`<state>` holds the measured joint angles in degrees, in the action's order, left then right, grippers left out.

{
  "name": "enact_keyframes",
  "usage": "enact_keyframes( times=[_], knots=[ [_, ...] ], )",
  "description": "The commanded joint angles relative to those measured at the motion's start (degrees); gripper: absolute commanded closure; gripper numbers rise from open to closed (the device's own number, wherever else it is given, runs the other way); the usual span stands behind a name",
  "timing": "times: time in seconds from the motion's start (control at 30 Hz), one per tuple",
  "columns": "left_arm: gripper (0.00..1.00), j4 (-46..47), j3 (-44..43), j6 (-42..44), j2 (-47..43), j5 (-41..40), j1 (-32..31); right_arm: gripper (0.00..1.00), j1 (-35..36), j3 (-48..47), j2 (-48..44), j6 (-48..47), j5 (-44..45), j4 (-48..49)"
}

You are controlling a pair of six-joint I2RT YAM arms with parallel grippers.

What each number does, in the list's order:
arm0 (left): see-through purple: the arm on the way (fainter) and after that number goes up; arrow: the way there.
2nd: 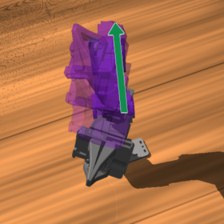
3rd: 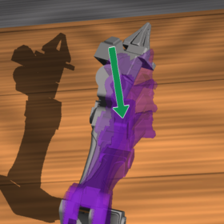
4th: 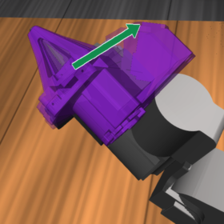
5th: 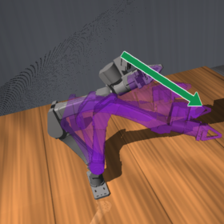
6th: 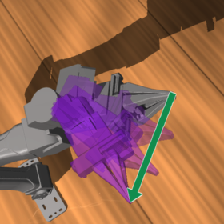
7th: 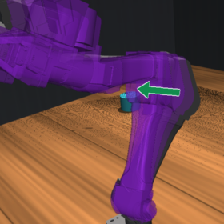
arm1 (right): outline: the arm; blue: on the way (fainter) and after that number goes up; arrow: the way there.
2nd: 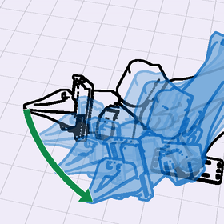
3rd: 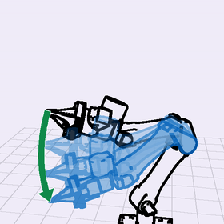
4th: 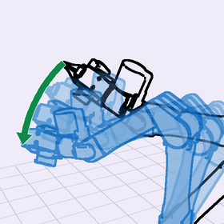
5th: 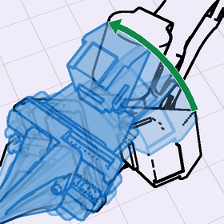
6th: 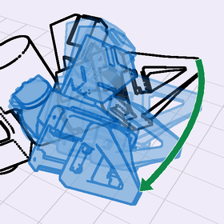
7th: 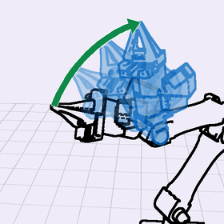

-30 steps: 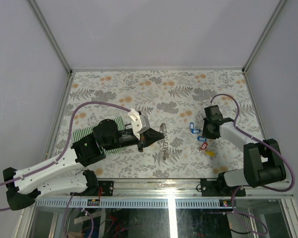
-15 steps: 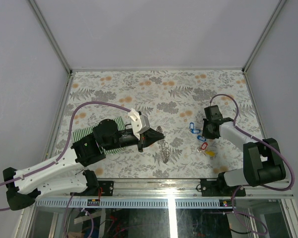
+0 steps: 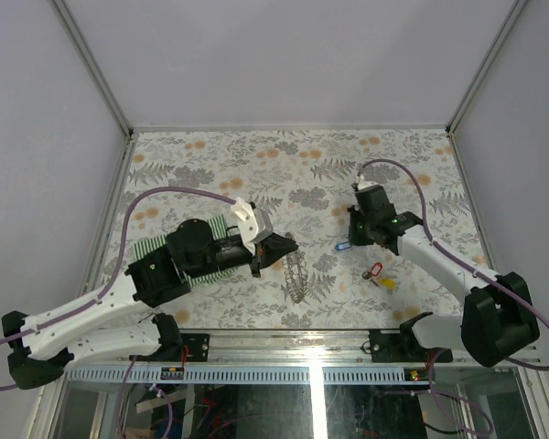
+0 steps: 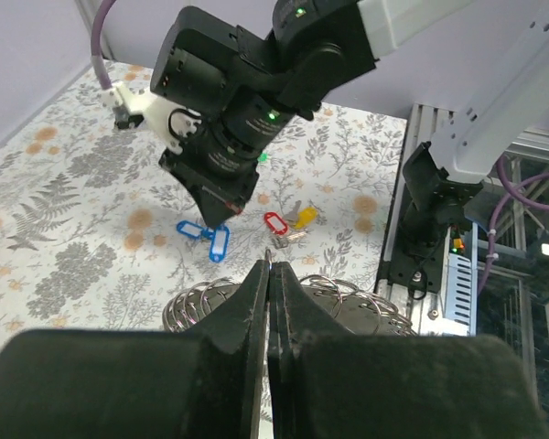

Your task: Put the keys on the keyring

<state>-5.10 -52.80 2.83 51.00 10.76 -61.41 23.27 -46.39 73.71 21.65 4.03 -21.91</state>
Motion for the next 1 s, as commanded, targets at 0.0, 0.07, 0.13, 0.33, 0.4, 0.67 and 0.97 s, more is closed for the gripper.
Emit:
enact_keyframes(
  times=[0.0, 0.07, 0.13, 0.33, 0.4, 0.67, 0.97],
  knots=[
    [1.0, 0.0, -3.7, 2.1, -2.7, -4.4, -0.2, 1.0, 8.9, -4.9, 2.6, 2.0, -2.1, 2.6],
    [1.0, -1.8, -4.4, 2.6, -3.6, -5.9, -0.2, 1.0, 12.9, -6.0, 4.6, 3.1, -2.7, 5.0],
    [1.0, -3.1, -4.9, 2.9, -4.9, -7.2, -0.2, 1.0, 16.9, -7.0, 7.0, 3.8, -3.2, 7.6],
    [1.0, -6.9, -6.2, 3.2, -7.7, -10.6, -0.2, 1.0, 25.5, -10.0, 14.7, 5.9, -9.3, 15.5],
    [1.0, -7.6, -6.3, 3.2, -8.3, -11.3, -0.2, 1.0, 28.1, -11.1, 17.3, 5.5, -11.5, 17.0],
    [1.0, -7.8, -6.4, 3.0, -8.4, -11.9, -0.2, 1.0, 32.2, -8.5, 20.7, 7.4, -17.5, 25.1],
    [1.0, -7.4, -6.3, 2.3, -7.0, -10.9, -0.2, 0.98, 32.1, -8.1, 24.7, 8.3, -1.8, 19.9]
  ],
)
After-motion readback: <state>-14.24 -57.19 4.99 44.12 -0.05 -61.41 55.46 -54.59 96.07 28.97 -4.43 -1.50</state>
